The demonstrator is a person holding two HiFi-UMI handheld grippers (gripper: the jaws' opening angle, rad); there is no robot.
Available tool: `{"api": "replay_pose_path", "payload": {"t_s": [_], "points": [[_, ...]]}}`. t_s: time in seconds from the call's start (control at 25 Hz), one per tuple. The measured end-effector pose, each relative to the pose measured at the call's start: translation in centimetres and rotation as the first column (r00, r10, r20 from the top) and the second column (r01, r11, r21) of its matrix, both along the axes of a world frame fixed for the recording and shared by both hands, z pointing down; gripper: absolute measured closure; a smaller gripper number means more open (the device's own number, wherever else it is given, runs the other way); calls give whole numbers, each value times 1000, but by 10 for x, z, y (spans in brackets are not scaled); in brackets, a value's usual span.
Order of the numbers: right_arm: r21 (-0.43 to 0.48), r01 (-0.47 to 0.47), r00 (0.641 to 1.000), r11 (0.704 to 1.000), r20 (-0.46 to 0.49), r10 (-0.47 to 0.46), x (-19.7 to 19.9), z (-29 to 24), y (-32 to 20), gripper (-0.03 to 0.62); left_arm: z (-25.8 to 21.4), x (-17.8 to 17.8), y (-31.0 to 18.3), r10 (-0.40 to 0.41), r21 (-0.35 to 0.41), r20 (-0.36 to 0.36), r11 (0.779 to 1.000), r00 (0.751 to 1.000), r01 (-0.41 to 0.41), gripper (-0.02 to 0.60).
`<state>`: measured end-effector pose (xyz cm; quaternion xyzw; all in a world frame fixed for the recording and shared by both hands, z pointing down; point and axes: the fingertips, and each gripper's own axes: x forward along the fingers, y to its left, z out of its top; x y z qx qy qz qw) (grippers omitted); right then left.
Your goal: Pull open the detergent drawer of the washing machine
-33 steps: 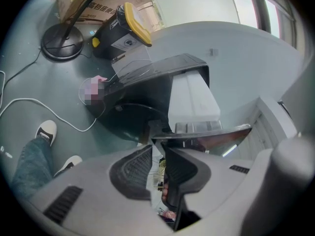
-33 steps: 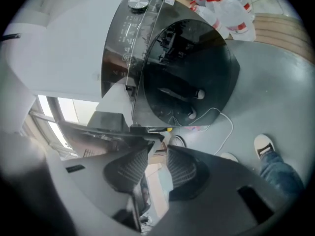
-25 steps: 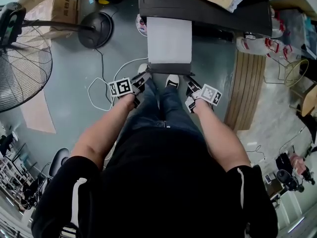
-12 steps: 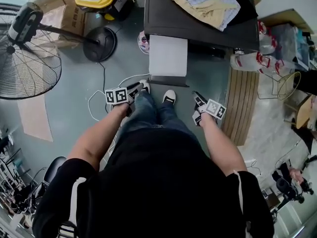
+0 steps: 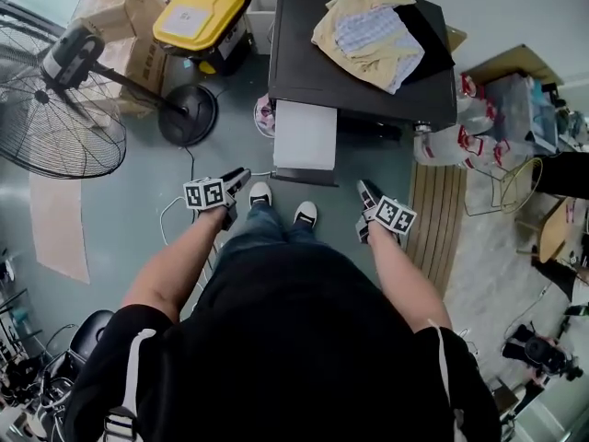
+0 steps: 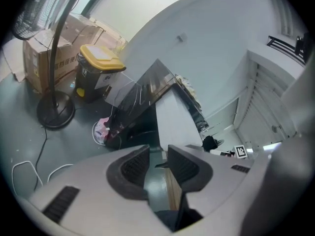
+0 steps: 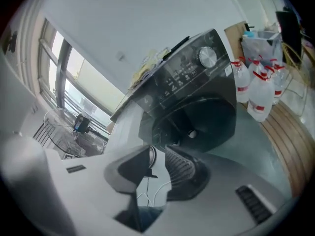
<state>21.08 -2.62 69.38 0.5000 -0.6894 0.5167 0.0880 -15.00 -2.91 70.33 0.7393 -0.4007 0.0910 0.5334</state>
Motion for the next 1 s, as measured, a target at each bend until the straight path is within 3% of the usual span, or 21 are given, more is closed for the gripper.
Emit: {"api": "replay_pose_path", "payload": {"t_s": [0.24, 0.4, 0.76, 1.0], "points": [[64, -1, 998, 998, -68, 5, 12, -31, -22, 503, -42, -10, -22, -37, 85, 1, 996, 999, 37, 457], [125, -4, 995, 992, -100, 17, 21, -56, -43, 505, -66, -16, -37, -9, 165, 59, 986, 998, -1, 457], [272, 38, 983, 962, -181, 13, 34, -118, -89, 517, -134, -23, -82, -26, 339, 116, 941, 993, -15, 457], [328, 20, 983, 944, -178, 41, 35, -150, -102, 520, -170, -18, -101, -46, 399, 73, 917, 996, 13, 459]]}}
